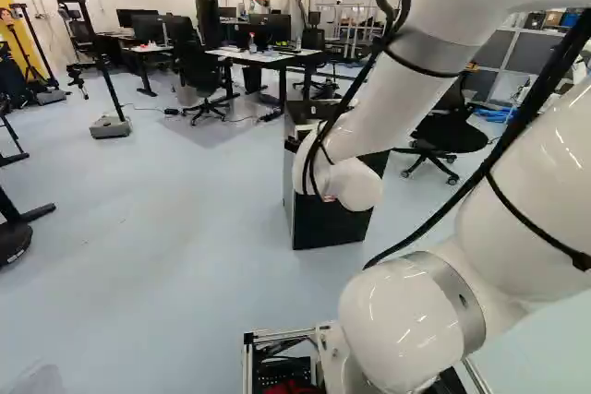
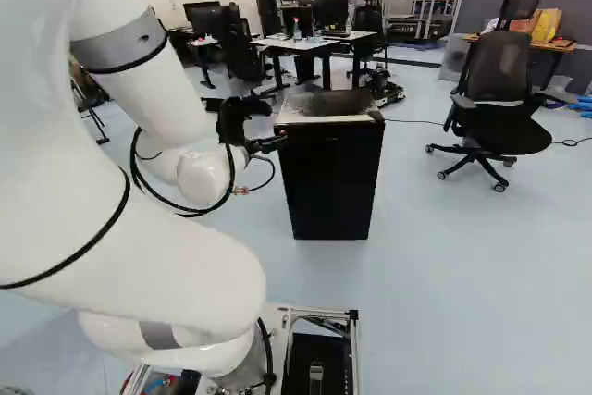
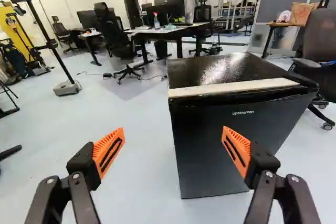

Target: Grab a drink from the fridge

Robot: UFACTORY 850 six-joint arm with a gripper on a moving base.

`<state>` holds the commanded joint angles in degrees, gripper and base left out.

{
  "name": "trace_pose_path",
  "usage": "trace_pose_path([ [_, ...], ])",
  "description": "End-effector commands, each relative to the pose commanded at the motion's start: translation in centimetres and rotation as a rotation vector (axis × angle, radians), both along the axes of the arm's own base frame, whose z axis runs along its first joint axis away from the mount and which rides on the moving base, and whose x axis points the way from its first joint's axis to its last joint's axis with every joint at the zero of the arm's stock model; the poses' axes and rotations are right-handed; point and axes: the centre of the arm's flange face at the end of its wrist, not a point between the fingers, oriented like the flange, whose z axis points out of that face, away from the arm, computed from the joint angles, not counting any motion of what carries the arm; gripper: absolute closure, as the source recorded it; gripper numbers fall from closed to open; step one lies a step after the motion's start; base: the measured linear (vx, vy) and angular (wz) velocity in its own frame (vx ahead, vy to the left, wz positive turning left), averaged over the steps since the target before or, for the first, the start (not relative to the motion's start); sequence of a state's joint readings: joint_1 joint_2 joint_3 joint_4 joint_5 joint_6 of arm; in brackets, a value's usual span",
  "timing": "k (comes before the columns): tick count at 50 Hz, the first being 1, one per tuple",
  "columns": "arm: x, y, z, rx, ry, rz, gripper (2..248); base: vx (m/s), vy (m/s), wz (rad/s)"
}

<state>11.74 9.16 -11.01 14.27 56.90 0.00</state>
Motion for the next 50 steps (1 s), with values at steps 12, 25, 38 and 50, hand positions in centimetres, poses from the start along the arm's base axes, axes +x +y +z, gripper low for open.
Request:
trace_pose_path([
  [12,0.8,1.0,0.2,0.023,-0.013,-0.027,3,0.0,0.0,0.0],
  [25,2.4,2.2,0.2,0.05,-0.003,-0.067,3,0.0,0.0,0.0],
  [38,4.0,3.4,0.2,0.076,0.007,-0.109,3,0.0,0.0,0.0],
  [50,5.4,4.5,0.2,0.1,0.014,-0.149,3,0.0,0.0,0.0],
])
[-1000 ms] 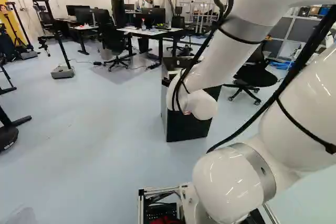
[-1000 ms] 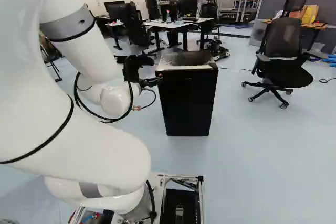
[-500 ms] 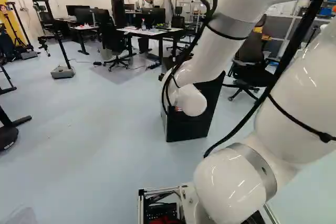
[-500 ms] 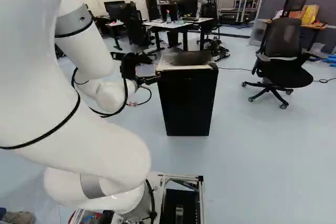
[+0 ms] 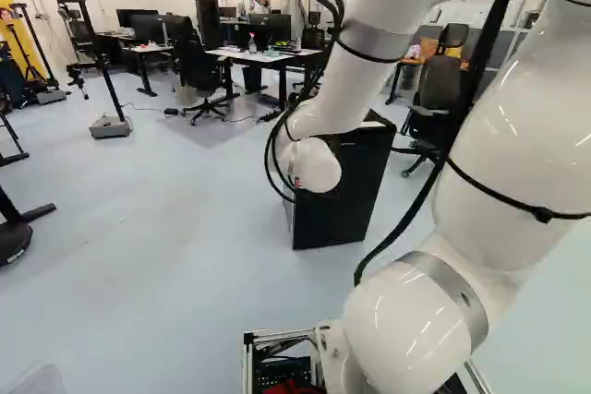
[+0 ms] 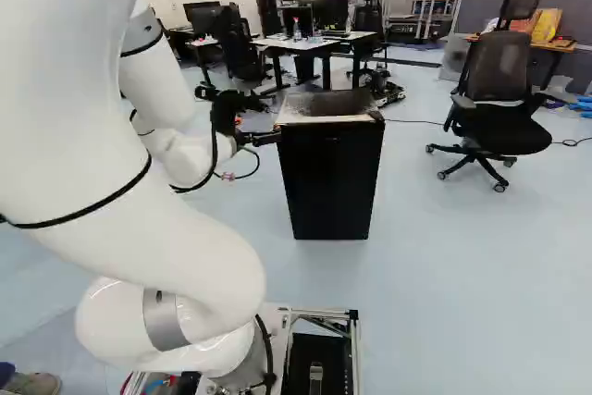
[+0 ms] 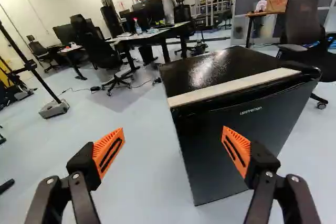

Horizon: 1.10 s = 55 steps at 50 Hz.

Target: Grab a drink from the fridge

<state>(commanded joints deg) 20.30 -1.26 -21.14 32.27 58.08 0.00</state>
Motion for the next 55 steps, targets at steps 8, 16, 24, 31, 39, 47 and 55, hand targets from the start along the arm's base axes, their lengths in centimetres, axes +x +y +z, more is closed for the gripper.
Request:
trace_pose_path([
  [8,0.7,0.8,-0.1,0.016,0.005,-0.025,3,0.0,0.0,0.0],
  [16,1.1,1.6,-0.1,0.032,0.011,-0.048,3,0.0,0.0,0.0],
  [24,1.4,2.4,-0.2,0.049,0.016,-0.071,3,0.0,0.0,0.0],
  [31,1.8,3.2,-0.7,0.058,0.03,-0.092,3,0.0,0.0,0.0],
  [39,2.3,4.2,-1.6,0.064,0.051,-0.118,3,0.0,0.0,0.0],
  [47,2.9,5.1,-2.6,0.065,0.064,-0.143,3,0.0,0.0,0.0],
  [55,3.6,6.1,-3.5,0.063,0.069,-0.167,3,0.0,0.0,0.0],
])
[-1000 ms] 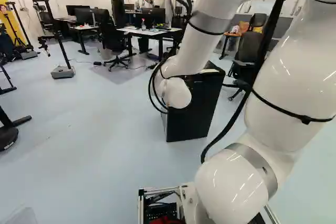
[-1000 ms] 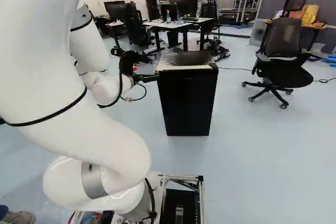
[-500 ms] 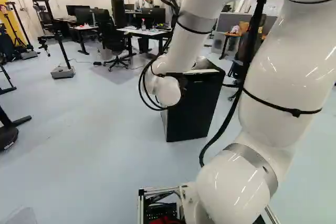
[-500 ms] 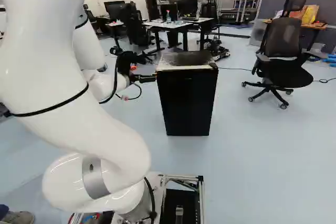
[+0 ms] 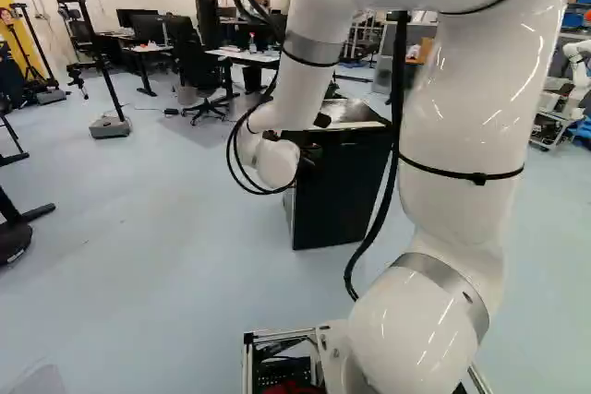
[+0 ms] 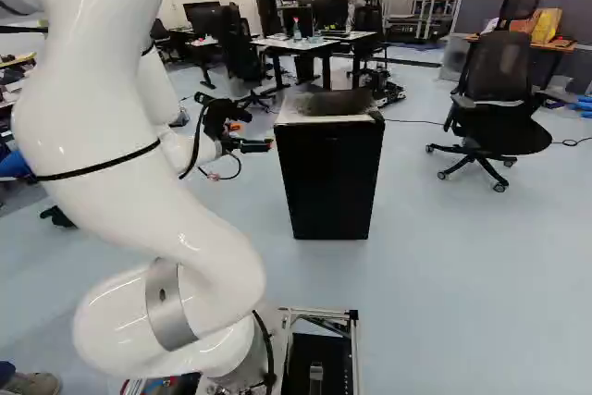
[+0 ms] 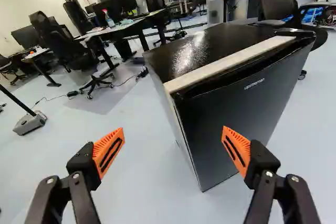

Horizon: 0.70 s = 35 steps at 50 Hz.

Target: Grab a drink from the fridge

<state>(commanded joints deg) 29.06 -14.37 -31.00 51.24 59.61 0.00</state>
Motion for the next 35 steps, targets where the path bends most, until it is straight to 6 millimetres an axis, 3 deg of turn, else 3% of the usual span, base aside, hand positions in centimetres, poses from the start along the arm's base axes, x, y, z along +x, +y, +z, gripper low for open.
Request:
trace_pose_path([
  [35,3.7,2.9,-3.9,-0.037,-0.03,-0.145,3,0.0,0.0,0.0],
])
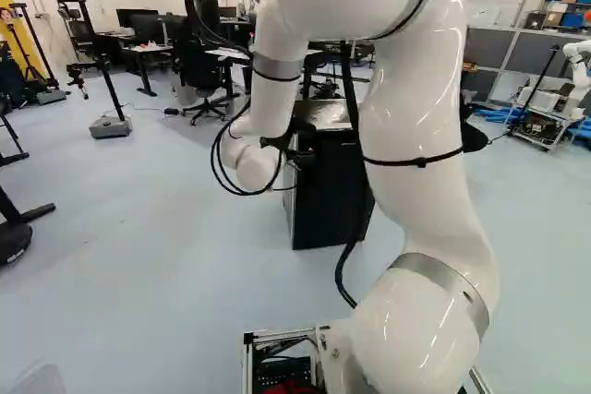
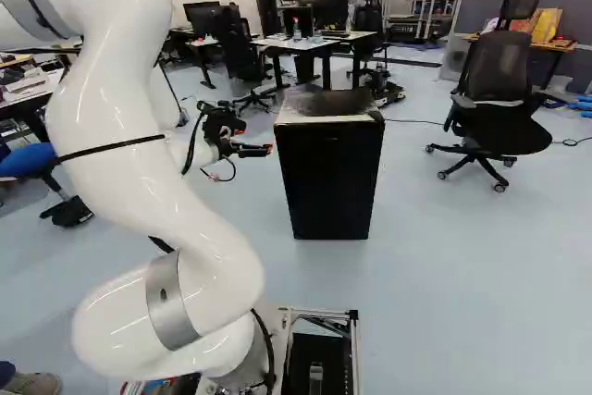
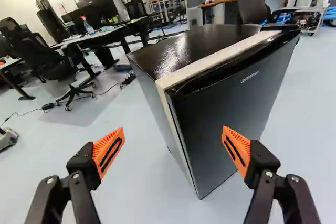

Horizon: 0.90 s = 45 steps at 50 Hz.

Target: Grab a drink from the fridge

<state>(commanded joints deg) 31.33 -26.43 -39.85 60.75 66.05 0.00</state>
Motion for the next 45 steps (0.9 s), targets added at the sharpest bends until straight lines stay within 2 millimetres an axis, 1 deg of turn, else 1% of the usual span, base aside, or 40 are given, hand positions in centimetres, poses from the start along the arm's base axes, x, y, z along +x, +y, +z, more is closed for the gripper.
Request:
trace_pose_path([
  [39,3.7,0.8,-4.6,-0.07,-0.057,-0.194,3,0.0,0.0,0.0],
  [45,4.2,0.9,-4.7,-0.065,-0.063,-0.211,3,0.0,0.0,0.0],
])
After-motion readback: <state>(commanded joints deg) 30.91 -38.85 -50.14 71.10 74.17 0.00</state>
